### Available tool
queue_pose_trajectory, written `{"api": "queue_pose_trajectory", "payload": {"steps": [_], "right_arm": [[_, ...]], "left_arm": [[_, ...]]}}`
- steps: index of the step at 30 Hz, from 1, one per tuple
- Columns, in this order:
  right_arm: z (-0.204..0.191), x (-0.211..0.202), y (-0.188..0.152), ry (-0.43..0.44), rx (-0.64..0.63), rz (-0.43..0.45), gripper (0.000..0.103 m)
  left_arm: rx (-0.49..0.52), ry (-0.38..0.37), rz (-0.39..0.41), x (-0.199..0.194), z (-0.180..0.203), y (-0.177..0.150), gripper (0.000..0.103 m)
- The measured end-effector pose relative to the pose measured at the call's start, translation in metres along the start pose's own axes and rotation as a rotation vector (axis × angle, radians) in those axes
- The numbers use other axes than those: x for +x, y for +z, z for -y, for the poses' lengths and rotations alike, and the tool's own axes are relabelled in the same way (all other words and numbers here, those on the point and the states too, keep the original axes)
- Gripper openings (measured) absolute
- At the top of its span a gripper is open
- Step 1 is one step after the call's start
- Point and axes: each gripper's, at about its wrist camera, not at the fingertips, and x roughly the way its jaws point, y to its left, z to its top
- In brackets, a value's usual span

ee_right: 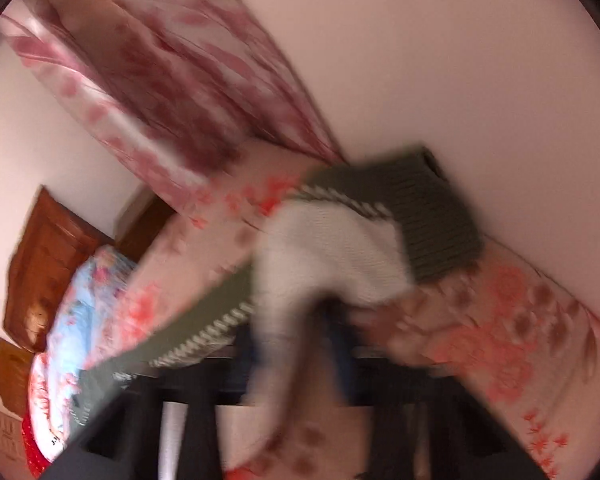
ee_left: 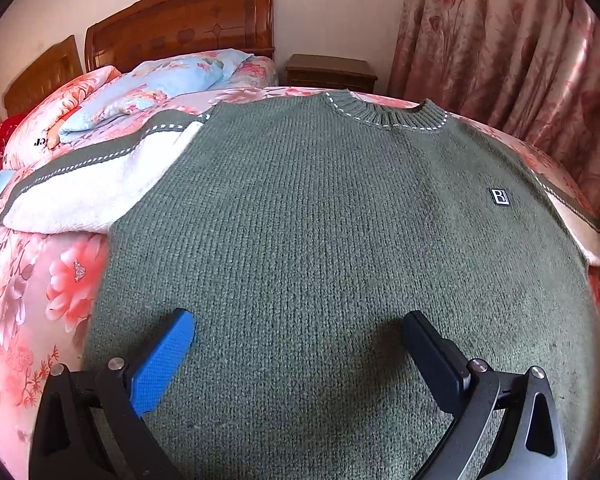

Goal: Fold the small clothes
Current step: 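Grasp the white sleeve cuff with the right gripper and lift it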

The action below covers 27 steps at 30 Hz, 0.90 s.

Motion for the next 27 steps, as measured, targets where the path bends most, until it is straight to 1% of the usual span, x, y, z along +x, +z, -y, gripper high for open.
{"api": "queue_pose_trajectory", "payload": {"steps": [2,3,5,6,7,8,9,10,11,13,15,18,20,21,22,24,25,27], "right_arm": [[-0.045,-0.022,-0.012,-0.018,-0.217,0.111,0.008],[-0.084,-0.037,-0.029,0.007,-0.414,0.172,0.008],[-0.136,-0.054,-0.066,0.072,-0.681,0.207,0.008],[-0.161,-0.060,-0.090,0.123,-0.813,0.199,0.011],[-0.188,-0.065,-0.125,0.196,-0.971,0.144,0.012],[-0.199,-0.064,-0.145,0.225,-1.054,0.103,0.014],[-0.212,-0.062,-0.177,0.251,-1.180,0.042,0.019],[-0.217,-0.061,-0.196,0.251,-1.232,0.013,0.027],[-0.219,-0.057,-0.211,0.247,-1.260,-0.021,0.027],[-0.213,-0.051,-0.229,0.225,-1.251,-0.080,0.027],[-0.202,-0.047,-0.229,0.202,-1.210,-0.118,0.029],[-0.179,-0.053,-0.222,0.191,-1.163,-0.133,0.029],[-0.163,-0.056,-0.222,0.188,-1.146,-0.140,0.029],[-0.156,-0.056,-0.224,0.182,-1.133,-0.154,0.029],[-0.149,-0.054,-0.226,0.187,-1.115,-0.168,0.030],[-0.136,-0.058,-0.226,0.216,-1.055,-0.157,0.032],[-0.132,-0.057,-0.223,0.226,-1.020,-0.161,0.032],[-0.133,-0.053,-0.221,0.234,-0.993,-0.167,0.033]], "left_arm": [[-0.007,0.002,-0.003,0.001,0.000,0.002,0.103],[-0.009,0.002,-0.003,0.001,0.000,0.003,0.103],[-0.010,-0.003,-0.001,0.001,-0.002,0.003,0.103],[-0.011,-0.004,0.001,0.002,-0.002,0.004,0.103],[-0.011,-0.007,0.002,0.002,-0.002,0.004,0.103],[-0.012,-0.014,0.003,0.002,-0.004,0.004,0.103],[-0.013,-0.017,0.005,0.001,-0.004,0.003,0.103],[-0.013,-0.020,0.006,0.001,-0.004,0.003,0.103],[-0.012,-0.021,0.007,0.001,-0.004,0.003,0.103],[-0.013,-0.022,0.008,0.001,-0.004,0.003,0.103],[-0.009,-0.018,0.007,0.001,-0.003,0.003,0.103],[-0.004,-0.014,0.006,0.000,-0.002,0.002,0.103],[-0.018,-0.028,0.000,-0.003,-0.001,0.003,0.103],[-0.033,-0.078,-0.003,-0.005,0.000,0.007,0.103],[-0.048,-0.160,-0.010,-0.008,0.004,0.012,0.103],[-0.038,-0.255,0.000,-0.016,0.019,0.024,0.103],[-0.007,-0.271,0.019,-0.021,0.032,0.031,0.103],[0.099,-0.287,0.067,-0.030,0.067,0.045,0.103]]}}
